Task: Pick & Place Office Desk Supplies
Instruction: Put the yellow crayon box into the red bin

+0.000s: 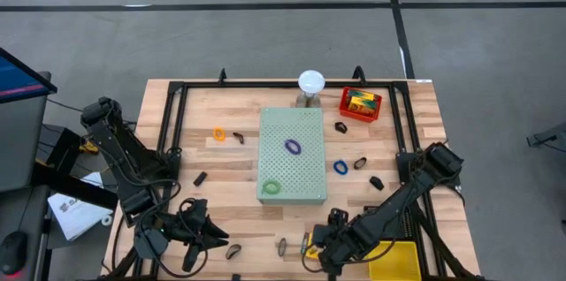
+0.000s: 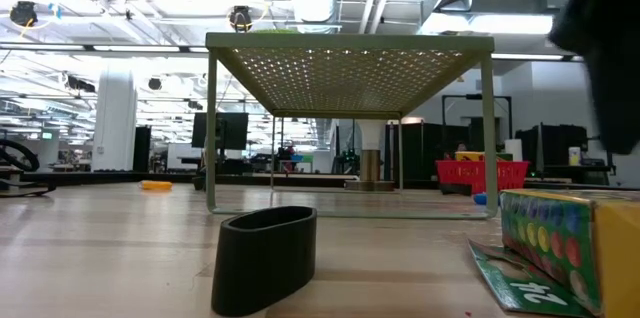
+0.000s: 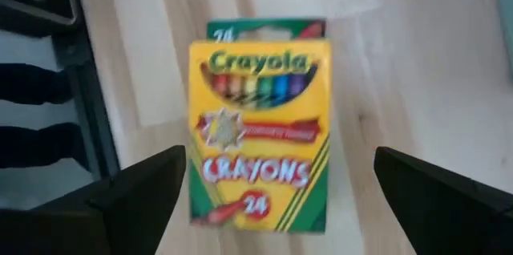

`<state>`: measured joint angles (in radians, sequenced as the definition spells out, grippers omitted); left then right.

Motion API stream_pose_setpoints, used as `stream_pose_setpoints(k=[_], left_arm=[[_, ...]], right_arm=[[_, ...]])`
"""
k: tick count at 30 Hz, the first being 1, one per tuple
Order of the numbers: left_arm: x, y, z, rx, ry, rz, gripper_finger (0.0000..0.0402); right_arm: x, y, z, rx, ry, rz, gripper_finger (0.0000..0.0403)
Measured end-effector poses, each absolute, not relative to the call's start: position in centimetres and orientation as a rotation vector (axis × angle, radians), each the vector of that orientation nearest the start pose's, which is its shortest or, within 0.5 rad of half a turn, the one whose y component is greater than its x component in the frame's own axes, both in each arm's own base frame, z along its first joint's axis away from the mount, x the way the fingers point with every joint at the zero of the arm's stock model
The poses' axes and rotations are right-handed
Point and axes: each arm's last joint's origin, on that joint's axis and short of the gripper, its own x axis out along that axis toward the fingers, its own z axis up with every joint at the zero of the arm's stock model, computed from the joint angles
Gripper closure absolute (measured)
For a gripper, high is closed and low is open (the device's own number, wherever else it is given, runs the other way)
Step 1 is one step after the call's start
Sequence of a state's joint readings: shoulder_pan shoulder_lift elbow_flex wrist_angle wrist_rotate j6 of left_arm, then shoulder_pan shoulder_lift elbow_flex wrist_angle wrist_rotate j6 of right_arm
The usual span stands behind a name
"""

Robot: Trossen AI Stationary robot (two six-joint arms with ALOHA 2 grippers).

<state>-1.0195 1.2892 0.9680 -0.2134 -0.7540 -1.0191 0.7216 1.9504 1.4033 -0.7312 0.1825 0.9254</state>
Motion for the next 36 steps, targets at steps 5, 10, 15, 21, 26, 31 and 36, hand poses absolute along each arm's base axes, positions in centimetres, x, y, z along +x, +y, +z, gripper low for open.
stream_pose_setpoints(k=[5, 10, 15, 21, 26, 31, 36], left_arm=[[16.1, -22.3, 29.1, -0.596, 0.426, -0.059, 0.0325], [16.1, -22.3, 29.1, -0.595, 0.427, -0.058, 0.0325], [16.1, -22.3, 29.1, -0.593, 0.427, -0.058, 0.0325], [15.9, -22.5, 29.2, -0.599, 0.426, -0.069, 0.0325], [15.9, -22.5, 29.2, -0.597, 0.426, -0.07, 0.0325], [15.9, -22.5, 29.2, -0.598, 0.426, -0.07, 0.0325], [15.8, -22.6, 29.3, -0.603, 0.422, -0.075, 0.0325]], right_arm=[[29.7, 24.9, 17.6, 0.259, 1.208, -0.089, 0.0003], [29.8, 25.1, 17.6, 0.26, 1.201, -0.081, 0.0003], [30.3, 25.4, 16.2, 0.257, 1.228, -0.06, 0.0003], [29.9, 25.6, 14.7, 0.23, 1.31, -0.065, 0.0003], [29.9, 25.7, 14.6, 0.219, 1.296, -0.075, 0.0003], [29.9, 26.0, 13.7, 0.21, 1.306, -0.09, 0.0003], [29.8, 26.2, 13.6, 0.248, 1.294, -0.13, 0.0003]])
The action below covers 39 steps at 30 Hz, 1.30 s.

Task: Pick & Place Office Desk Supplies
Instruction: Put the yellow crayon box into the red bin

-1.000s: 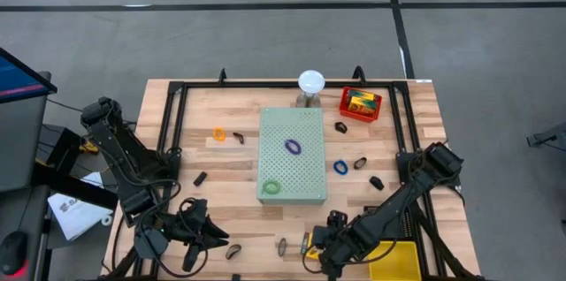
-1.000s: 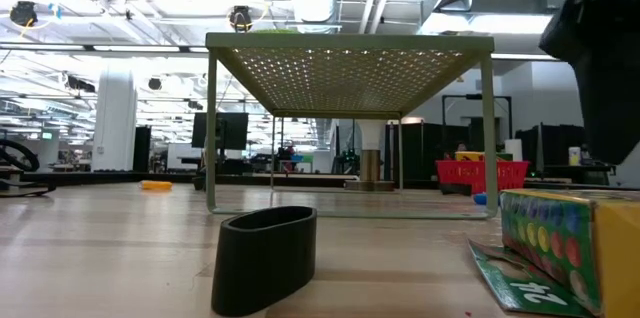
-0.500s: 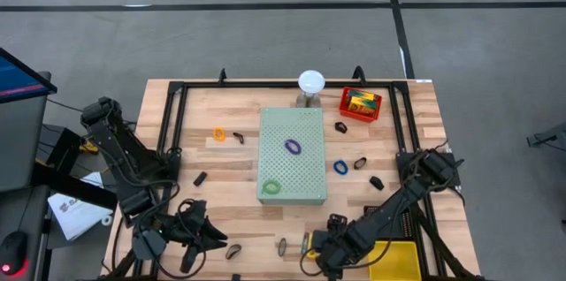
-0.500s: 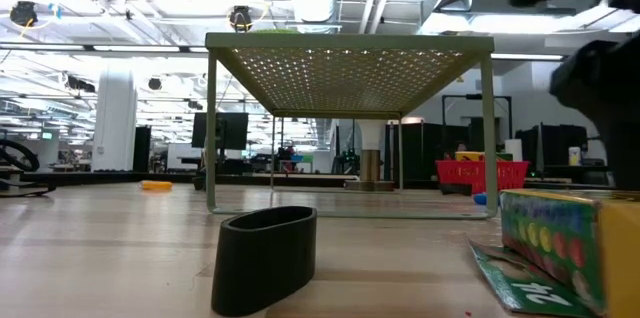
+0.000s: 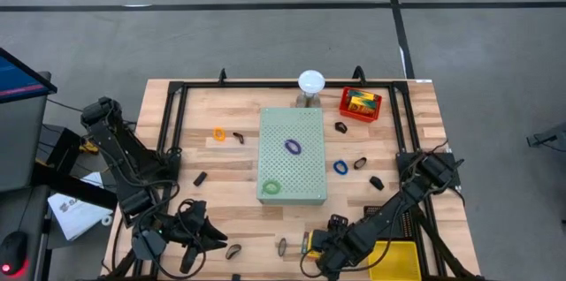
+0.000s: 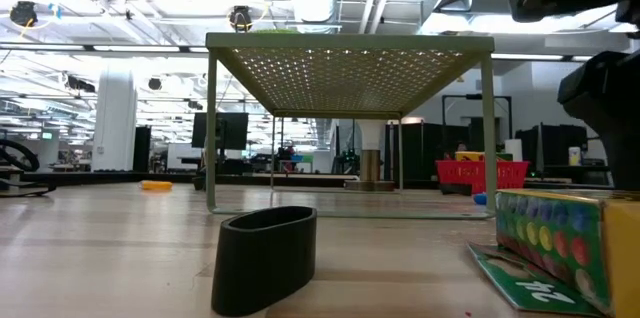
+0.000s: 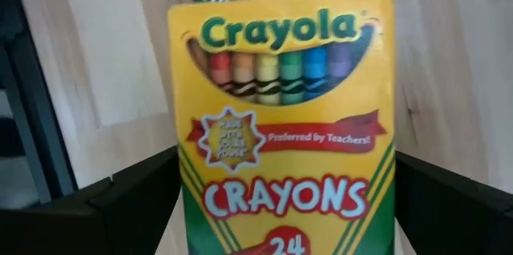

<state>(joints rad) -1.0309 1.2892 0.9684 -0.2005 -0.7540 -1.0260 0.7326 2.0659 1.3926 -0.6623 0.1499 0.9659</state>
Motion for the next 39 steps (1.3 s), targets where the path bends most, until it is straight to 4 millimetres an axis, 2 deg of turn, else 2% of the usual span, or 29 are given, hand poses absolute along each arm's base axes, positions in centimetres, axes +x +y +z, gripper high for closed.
stream_pose_setpoints(k=[3, 16, 30, 39], left_arm=[[15.8, -22.6, 29.2, -0.603, 0.423, -0.076, 0.0325], [15.9, -22.6, 29.3, -0.613, 0.416, -0.08, 0.0325], [15.9, -22.7, 29.4, -0.624, 0.41, -0.084, 0.0325], [15.9, -22.7, 29.4, -0.624, 0.409, -0.084, 0.0325]], right_arm=[[29.8, 26.1, 13.7, 0.265, 1.278, -0.171, 0.0003], [30.3, 25.9, 13.7, 0.287, 1.267, -0.135, 0.0003], [30.8, 25.3, 13.7, 0.323, 1.293, -0.149, 0.0046], [30.5, 25.1, 13.7, 0.346, 1.327, -0.202, 0.0052]])
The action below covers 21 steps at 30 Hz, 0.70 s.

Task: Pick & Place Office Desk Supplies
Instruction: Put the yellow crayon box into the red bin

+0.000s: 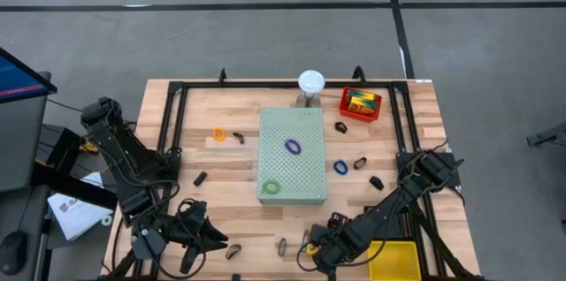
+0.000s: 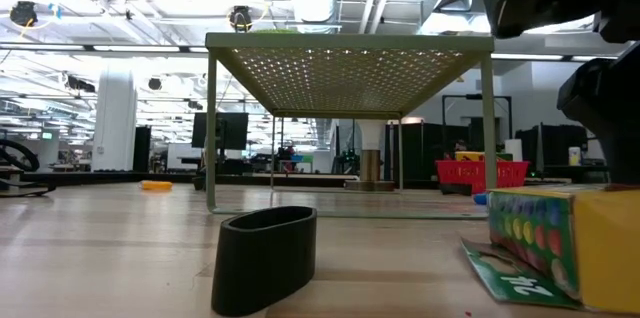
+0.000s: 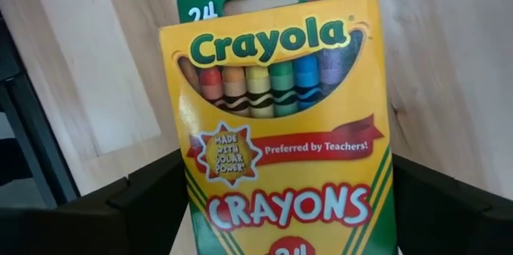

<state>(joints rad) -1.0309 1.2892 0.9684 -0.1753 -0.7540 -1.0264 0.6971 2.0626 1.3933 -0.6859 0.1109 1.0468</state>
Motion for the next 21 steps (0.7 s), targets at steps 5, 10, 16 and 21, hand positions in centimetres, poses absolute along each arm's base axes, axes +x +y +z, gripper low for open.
stream_pose_setpoints(k=[5, 10, 16, 21], left_arm=[[15.9, -22.7, 29.4, -0.624, 0.409, -0.084, 0.0325], [15.9, -22.7, 29.4, -0.623, 0.41, -0.084, 0.0325], [16.0, -22.5, 29.3, -0.643, 0.419, -0.064, 0.0325], [16.7, -21.7, 29.0, -0.778, 0.429, 0.025, 0.0325]], right_arm=[[30.5, 25.2, 14.1, 0.372, 1.331, -0.215, 0.0053], [31.1, 25.7, 16.6, 0.417, 1.277, -0.169, 0.0054], [32.1, 26.5, 21.5, 0.483, 1.147, -0.098, 0.0054], [33.0, 26.9, 26.2, 0.508, 0.986, -0.058, 0.0056]])
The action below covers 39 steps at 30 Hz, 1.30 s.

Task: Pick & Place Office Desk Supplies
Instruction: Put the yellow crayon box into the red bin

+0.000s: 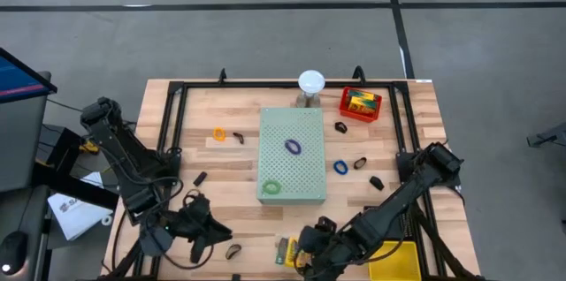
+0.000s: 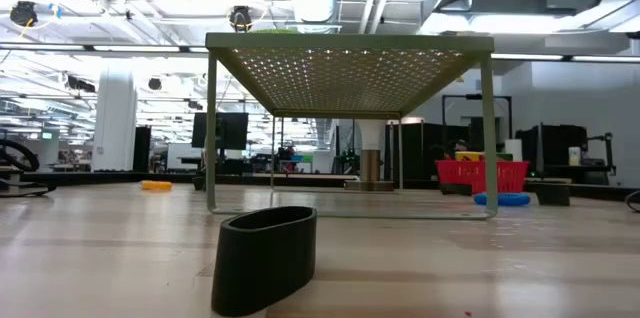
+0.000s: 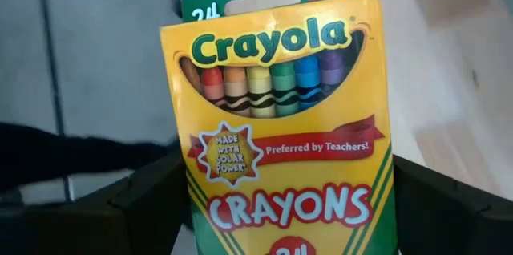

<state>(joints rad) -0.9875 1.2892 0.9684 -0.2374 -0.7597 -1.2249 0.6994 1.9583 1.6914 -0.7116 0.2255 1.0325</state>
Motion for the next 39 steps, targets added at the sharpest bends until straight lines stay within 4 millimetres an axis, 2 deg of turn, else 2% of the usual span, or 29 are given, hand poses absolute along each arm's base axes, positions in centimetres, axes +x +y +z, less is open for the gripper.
stream_pose_setpoints(k=[4, 7, 12, 17, 20, 30, 34, 39], left_arm=[[17.8, -20.8, 28.9, -0.922, 0.411, 0.105, 0.0325], [18.7, -20.2, 29.2, -0.988, 0.377, 0.13, 0.0325], [20.2, -19.4, 30.0, -1.086, 0.325, 0.107, 0.0325], [21.4, -18.4, 30.1, -1.107, 0.33, 0.112, 0.0319], [21.9, -17.9, 30.1, -1.106, 0.341, 0.107, 0.0292], [23.2, -16.5, 30.3, -1.177, 0.337, 0.104, 0.013], [23.7, -16.1, 30.5, -1.197, 0.338, 0.077, 0.0102], [24.0, -15.7, 30.6, -1.213, 0.345, 0.056, 0.0096]], right_arm=[[33.6, 26.6, 29.3, 0.478, 0.881, -0.068, 0.0057], [34.0, 25.9, 30.4, 0.445, 0.843, -0.1, 0.0057], [34.9, 24.5, 30.9, 0.396, 0.815, -0.142, 0.0058], [35.7, 23.4, 30.9, 0.367, 0.808, -0.152, 0.0058], [36.0, 23.0, 31.0, 0.348, 0.802, -0.147, 0.0058], [36.4, 22.6, 32.2, 0.258, 0.76, -0.125, 0.0058], [36.7, 22.0, 32.2, 0.223, 0.75, -0.14, 0.0058], [37.5, 20.8, 32.2, 0.196, 0.743, -0.167, 0.0058]])
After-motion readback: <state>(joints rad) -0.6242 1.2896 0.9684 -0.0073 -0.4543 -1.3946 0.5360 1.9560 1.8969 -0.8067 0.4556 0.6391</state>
